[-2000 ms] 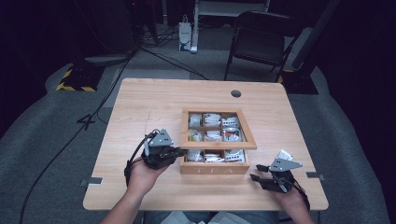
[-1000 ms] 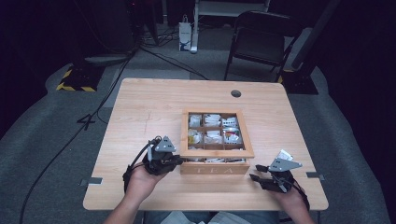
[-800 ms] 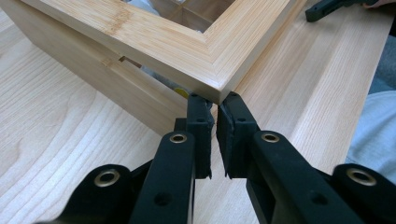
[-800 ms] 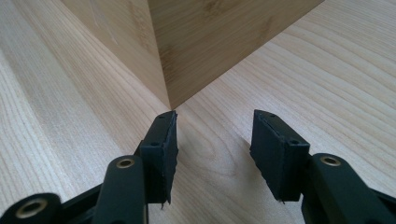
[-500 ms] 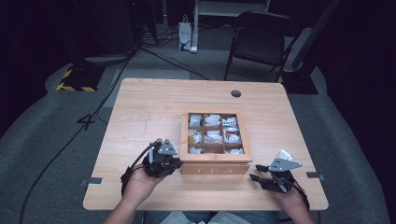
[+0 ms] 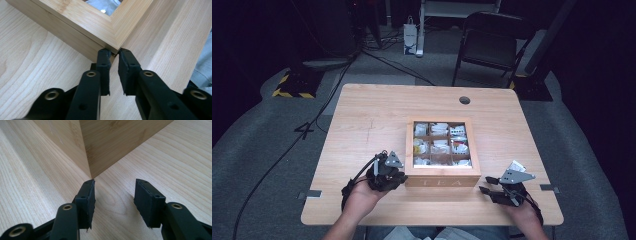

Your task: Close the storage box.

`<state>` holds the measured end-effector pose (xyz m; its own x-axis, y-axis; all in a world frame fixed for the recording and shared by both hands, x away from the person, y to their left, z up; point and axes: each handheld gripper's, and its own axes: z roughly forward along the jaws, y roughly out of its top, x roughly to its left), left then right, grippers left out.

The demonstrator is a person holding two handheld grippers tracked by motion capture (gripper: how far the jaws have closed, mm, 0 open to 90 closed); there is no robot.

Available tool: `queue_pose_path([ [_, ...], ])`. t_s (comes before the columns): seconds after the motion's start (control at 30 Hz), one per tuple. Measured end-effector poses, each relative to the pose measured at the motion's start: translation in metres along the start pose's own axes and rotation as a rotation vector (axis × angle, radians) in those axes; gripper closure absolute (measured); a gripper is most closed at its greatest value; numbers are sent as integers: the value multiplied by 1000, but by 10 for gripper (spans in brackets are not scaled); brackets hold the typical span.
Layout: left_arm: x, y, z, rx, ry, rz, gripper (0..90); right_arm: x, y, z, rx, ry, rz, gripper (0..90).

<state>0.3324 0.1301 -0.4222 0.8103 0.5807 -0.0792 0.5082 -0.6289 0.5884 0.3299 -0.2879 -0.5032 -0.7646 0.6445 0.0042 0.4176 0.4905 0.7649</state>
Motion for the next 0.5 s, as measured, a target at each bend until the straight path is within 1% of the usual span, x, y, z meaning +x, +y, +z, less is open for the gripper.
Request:
queue_pose_path([
  [0.03, 2, -1, -3, -15, -7, -8, 750, 0, 0, 0, 0, 0, -1, 512],
  [0.07, 2, -1, -3, -15, -7, -8, 753, 0, 0, 0, 0, 0, -1, 512],
  [0.1, 4, -1, -10, -55, -27, -14, 760, 0, 0, 0, 0, 1, -1, 512],
  [0.13, 4, -1, -10, -55, -27, -14, 760, 0, 0, 0, 0, 1, -1, 512],
  [0.17, 4, -2, -16, -86, -20, -10, 760, 0, 0, 0, 0, 1, -1, 512],
  [0.27, 10, -5, -28, -162, -3, -16, 762, 0, 0, 0, 0, 2, 0, 512],
  [0.37, 20, -10, -41, -225, 35, -39, 762, 0, 0, 0, -1, 5, 0, 511],
  [0.4, 25, -13, -45, -239, 50, -55, 762, 0, 0, 0, -1, 5, 0, 511],
  [0.43, 31, -16, -50, -251, 62, -72, 759, 0, 0, 0, -1, 6, 0, 511],
  [0.47, 35, -18, -52, -250, 68, -83, 754, -1, 0, 0, -1, 7, -1, 511],
  [0.5, 40, -21, -54, -250, 90, -93, 750, -1, 0, 0, -1, 7, -2, 511],
])
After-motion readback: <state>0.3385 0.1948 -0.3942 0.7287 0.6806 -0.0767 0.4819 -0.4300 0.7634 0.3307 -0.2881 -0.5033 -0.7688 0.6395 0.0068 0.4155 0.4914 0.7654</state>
